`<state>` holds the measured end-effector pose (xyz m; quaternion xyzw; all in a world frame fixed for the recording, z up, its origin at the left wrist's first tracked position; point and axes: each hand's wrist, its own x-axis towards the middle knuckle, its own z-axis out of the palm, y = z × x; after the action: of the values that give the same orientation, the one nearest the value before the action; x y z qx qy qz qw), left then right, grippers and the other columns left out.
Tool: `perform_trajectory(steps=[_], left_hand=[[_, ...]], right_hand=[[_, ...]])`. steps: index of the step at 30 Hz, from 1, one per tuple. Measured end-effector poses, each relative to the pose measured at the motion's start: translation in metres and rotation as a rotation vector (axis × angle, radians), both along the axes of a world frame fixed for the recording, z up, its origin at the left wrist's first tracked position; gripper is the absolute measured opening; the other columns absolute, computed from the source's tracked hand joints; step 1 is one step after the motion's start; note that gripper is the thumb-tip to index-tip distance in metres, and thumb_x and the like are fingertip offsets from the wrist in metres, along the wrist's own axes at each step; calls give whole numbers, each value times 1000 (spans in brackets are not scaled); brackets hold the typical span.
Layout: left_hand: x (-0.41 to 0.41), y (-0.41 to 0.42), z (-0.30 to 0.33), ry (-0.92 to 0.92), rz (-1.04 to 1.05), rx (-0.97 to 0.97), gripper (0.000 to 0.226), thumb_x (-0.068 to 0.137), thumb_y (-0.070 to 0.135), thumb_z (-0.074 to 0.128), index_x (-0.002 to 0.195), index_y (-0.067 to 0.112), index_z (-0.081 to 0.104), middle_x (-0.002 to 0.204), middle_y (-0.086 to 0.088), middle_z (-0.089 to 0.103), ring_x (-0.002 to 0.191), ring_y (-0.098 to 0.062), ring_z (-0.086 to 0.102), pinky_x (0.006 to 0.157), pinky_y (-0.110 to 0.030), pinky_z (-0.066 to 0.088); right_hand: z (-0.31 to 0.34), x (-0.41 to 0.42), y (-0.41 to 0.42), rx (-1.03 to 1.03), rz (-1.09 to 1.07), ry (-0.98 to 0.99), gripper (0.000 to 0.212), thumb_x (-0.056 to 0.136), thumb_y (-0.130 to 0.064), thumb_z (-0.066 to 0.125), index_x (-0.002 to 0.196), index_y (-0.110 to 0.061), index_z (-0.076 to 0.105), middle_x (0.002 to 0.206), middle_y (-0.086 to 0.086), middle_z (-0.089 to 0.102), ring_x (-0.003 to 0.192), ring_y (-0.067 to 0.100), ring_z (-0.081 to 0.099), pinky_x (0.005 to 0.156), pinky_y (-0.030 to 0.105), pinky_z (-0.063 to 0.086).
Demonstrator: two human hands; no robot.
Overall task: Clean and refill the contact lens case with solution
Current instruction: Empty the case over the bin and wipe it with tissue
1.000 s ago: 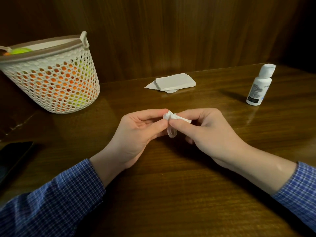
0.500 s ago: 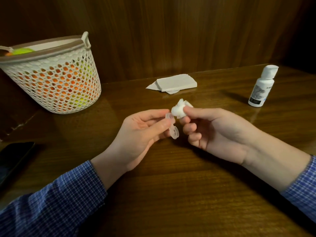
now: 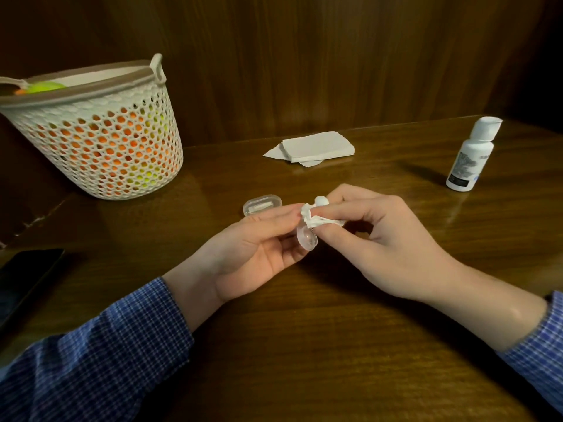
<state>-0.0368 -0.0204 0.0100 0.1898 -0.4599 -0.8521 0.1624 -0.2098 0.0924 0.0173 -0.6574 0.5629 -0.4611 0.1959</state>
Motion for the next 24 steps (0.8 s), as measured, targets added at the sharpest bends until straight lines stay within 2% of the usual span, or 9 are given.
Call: perform_trajectory(steps=[4, 6, 9, 11, 15, 17, 19, 21, 24], left_hand=[[0, 2, -4, -13, 152, -217, 31, 87, 13, 67, 116, 7, 77, 120, -13, 74, 109, -22, 71, 91, -31, 60], [1, 5, -6, -36, 286, -389, 36, 78, 11, 71, 113, 6, 77, 118, -11, 76, 117, -23, 71, 94, -31, 60], [2, 12, -6, -38, 418, -874, 39, 78, 11, 74, 117, 4, 74, 111, -5, 78, 112, -17, 72, 91, -24, 59], [2, 15, -6, -12, 461, -1154, 37, 83, 9, 73, 120, 3, 71, 114, -4, 76, 110, -15, 73, 89, -23, 59], [2, 17, -4, -21, 529, -1430, 33, 87, 7, 74, 120, 10, 70, 114, 0, 74, 106, -16, 72, 87, -24, 60], [2, 17, -2, -37, 523, -1423, 34, 87, 6, 75, 121, 11, 70, 114, 0, 75, 106, -17, 72, 87, -24, 60], [2, 16, -2, -92, 481, -1255, 34, 86, 9, 74, 120, 10, 72, 113, 0, 76, 109, -14, 72, 89, -25, 60], [3, 14, 0, -130, 407, -888, 35, 82, 17, 73, 116, 13, 77, 113, -3, 78, 112, -17, 73, 90, -27, 60], [5, 6, 2, -106, 177, -323, 35, 85, 14, 67, 117, 7, 77, 120, -13, 74, 109, -23, 72, 88, -29, 60]], right_hand=[[0, -2, 0, 100, 20, -95, 17, 95, -32, 66, 96, -31, 83, 95, -7, 72, 95, 15, 66, 85, 32, 54], [0, -2, -1, 177, 54, -250, 18, 97, -29, 66, 94, -24, 83, 93, -2, 75, 89, 10, 67, 78, 28, 53], [1, -2, -2, 306, 114, -531, 19, 97, -26, 66, 100, -16, 83, 91, 8, 76, 76, 10, 61, 64, 20, 48], [2, -3, -3, 400, 130, -723, 19, 96, -22, 67, 101, -12, 82, 81, 6, 72, 68, 7, 56, 58, 18, 46], [4, -3, -7, 534, 195, -1050, 21, 88, -16, 71, 103, -4, 79, 74, 2, 62, 62, 8, 51, 52, 19, 40], [5, -3, -7, 542, 197, -1070, 20, 88, -16, 71, 101, -5, 81, 74, 2, 62, 62, 8, 51, 52, 18, 41], [5, -4, -6, 476, 158, -879, 16, 92, -20, 70, 97, -11, 83, 75, 2, 66, 65, 9, 52, 54, 18, 44], [5, -6, -4, 324, 111, -536, 17, 95, -25, 68, 96, -19, 84, 84, 0, 75, 74, 12, 59, 65, 22, 50], [4, -10, -2, 78, 103, -116, 18, 96, -29, 66, 101, -23, 83, 94, -3, 76, 92, 15, 68, 82, 34, 55]])
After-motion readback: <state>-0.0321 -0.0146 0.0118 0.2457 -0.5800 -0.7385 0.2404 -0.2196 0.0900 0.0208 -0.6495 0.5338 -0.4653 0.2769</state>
